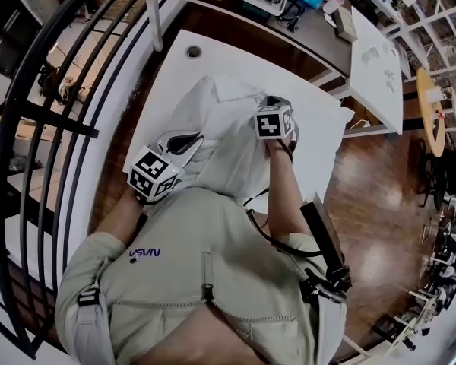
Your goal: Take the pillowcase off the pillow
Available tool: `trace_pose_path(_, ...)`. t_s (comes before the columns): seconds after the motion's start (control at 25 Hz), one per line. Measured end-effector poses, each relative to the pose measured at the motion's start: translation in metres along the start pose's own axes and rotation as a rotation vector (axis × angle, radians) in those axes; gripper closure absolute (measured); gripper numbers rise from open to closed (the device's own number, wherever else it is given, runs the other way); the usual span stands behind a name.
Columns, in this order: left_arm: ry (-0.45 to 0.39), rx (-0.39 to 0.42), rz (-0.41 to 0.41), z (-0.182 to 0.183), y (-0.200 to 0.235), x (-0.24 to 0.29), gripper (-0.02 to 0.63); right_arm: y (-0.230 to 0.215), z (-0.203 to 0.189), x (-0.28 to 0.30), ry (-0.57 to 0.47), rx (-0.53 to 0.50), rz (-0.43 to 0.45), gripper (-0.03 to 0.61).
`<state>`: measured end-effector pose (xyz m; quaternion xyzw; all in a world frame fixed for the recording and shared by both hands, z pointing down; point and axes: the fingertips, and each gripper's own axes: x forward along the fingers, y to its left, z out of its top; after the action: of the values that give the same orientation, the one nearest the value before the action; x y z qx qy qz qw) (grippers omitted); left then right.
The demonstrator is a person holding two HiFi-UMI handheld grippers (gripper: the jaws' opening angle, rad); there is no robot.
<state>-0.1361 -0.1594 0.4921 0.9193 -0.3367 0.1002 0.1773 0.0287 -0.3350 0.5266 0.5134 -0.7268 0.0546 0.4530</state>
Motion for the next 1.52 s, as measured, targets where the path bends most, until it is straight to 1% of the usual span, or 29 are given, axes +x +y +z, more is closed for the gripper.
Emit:
trace_pose_path(0.08, -0.001, -0.011, 0.035, -0.001, 0.009, 0.000, 0.589, 0.005, 0.005, -0.004, -0.031, -0.008, 0.032, 0.574)
trace_pose_path(0.16, -0.007, -0.030, 0.097, -0.003, 0.026, 0.001, 0.583, 0.010, 0.015, -0.014, -0.097, 0.012, 0.071, 0.567)
trace_pose_path(0.24, -0.009, -0.047, 0.160, -0.005, 0.047, 0.002, 0.570, 0.017, 0.025, -0.030, -0.172, 0.049, 0.103, 0.517)
trace_pose_path(0.32, -0.007, -0.037, 0.206, -0.004, 0.059, 0.001, 0.563, 0.030, 0.032, -0.048, -0.236, 0.081, 0.127, 0.508)
trace_pose_path(0.44, -0.007, 0.008, 0.244, -0.002, 0.063, -0.005, 0.588, 0.053, 0.030, -0.075, -0.290, 0.105, 0.152, 0.508)
trace_pose_path(0.56, -0.007, 0.033, 0.249, -0.006, 0.058, -0.015, 0.574, 0.080, 0.017, -0.098, -0.296, 0.118, 0.176, 0.508)
trace_pose_path(0.68, -0.008, 0.025, 0.233, -0.015, 0.050, -0.027, 0.535, 0.109, 0.000, -0.118, -0.280, 0.126, 0.196, 0.508)
trace_pose_path(0.8, 0.004, 0.001, 0.196, -0.030, 0.042, -0.040, 0.489, 0.135, -0.017, -0.134, -0.251, 0.136, 0.192, 0.508)
trace_pose_path(0.92, 0.027, -0.009, 0.139, -0.047, 0.030, -0.050, 0.468, 0.159, -0.031, -0.145, -0.223, 0.165, 0.186, 0.508)
trace_pose_path(1.0, 0.046, 0.004, 0.105, -0.057, 0.023, -0.052, 0.468, 0.171, -0.038, -0.151, -0.216, 0.177, 0.186, 0.508)
trace_pose_path(1.08, 0.060, 0.032, 0.092, -0.061, 0.018, -0.052, 0.468, 0.179, -0.040, -0.158, -0.223, 0.175, 0.189, 0.508)
trace_pose_path(1.2, 0.065, 0.062, 0.106, -0.059, 0.006, -0.054, 0.464, 0.187, -0.052, -0.167, -0.236, 0.172, 0.213, 0.508)
trace_pose_path(1.28, 0.078, 0.070, 0.133, -0.066, -0.004, -0.061, 0.456, 0.197, -0.062, -0.174, -0.252, 0.170, 0.244, 0.508)
trace_pose_path(1.4, 0.122, 0.080, 0.195, -0.090, -0.019, -0.078, 0.427, 0.218, -0.074, -0.191, -0.286, 0.147, 0.290, 0.508)
trace_pose_path(1.52, 0.161, 0.081, 0.268, -0.099, -0.032, -0.073, 0.404, 0.215, -0.085, -0.197, -0.313, 0.115, 0.343, 0.508)
